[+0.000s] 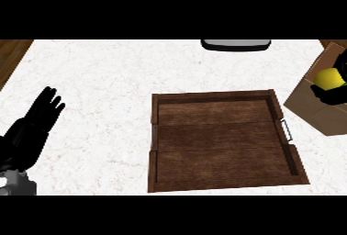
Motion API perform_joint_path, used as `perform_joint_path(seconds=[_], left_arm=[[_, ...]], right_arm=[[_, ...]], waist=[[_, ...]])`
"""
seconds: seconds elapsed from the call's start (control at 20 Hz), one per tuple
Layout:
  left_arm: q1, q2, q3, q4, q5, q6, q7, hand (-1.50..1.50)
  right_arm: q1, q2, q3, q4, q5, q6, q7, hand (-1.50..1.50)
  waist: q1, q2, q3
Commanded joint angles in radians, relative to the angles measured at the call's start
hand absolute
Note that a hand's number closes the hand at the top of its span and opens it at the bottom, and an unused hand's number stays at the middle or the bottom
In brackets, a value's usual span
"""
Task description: Pick the lemon from the tray and place it in the cardboard box
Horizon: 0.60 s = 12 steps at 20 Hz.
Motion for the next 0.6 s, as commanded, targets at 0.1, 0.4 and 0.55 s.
perform_joint_path(seconds=[0.1, 0.4, 0.55], left_arm=[[-0.03, 0.003, -0.007, -0.037, 0.0, 0.021, 0.057, 0.0], [0.004, -0.002, -0.001, -0.032, 0.008, 0.006, 0.037, 0.0], [-0.005, -0.004, 0.002, -0.013, 0.013, 0.006, 0.035, 0.0]], right_arm=[[0.006, 0.016, -0.003, 0.238, 0.025, -0.067, -0.041, -1.5], [-0.003, 0.032, -0.054, 0.219, -0.089, -0.076, -0.161, -1.5], [-0.036, 0.094, -0.183, 0.203, -0.219, -0.138, -0.155, -1.5]], waist=[[0.004, 0.003, 0.003], [-0.002, 0.0, 0.002], [-0.008, -0.001, 0.003]])
